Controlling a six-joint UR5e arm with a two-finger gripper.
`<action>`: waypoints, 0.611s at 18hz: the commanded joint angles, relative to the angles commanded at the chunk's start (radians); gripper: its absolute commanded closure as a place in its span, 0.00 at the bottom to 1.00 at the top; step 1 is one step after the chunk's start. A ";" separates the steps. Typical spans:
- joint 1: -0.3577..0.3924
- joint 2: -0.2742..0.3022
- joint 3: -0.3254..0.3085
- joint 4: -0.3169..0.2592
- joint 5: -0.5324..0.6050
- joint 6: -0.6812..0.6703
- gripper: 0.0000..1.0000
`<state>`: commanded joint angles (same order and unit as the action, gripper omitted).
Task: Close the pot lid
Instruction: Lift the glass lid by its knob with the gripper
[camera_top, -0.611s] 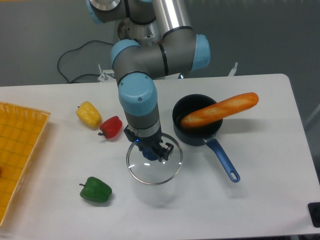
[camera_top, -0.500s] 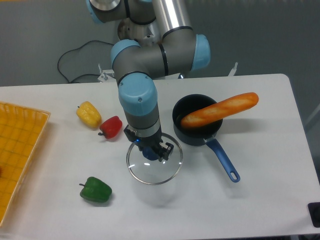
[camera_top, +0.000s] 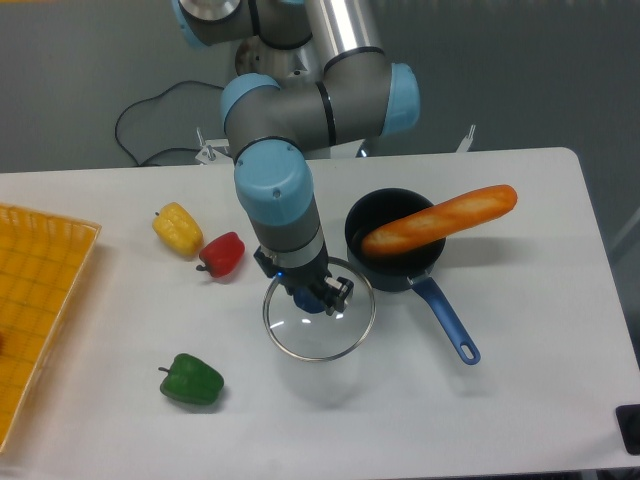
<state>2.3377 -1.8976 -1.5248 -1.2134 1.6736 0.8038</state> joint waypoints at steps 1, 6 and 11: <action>0.000 0.000 0.000 0.002 0.000 -0.002 0.45; -0.009 -0.003 -0.002 0.002 0.072 -0.009 0.45; -0.009 0.000 -0.005 0.003 0.074 -0.009 0.45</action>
<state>2.3286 -1.8975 -1.5294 -1.2103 1.7472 0.7946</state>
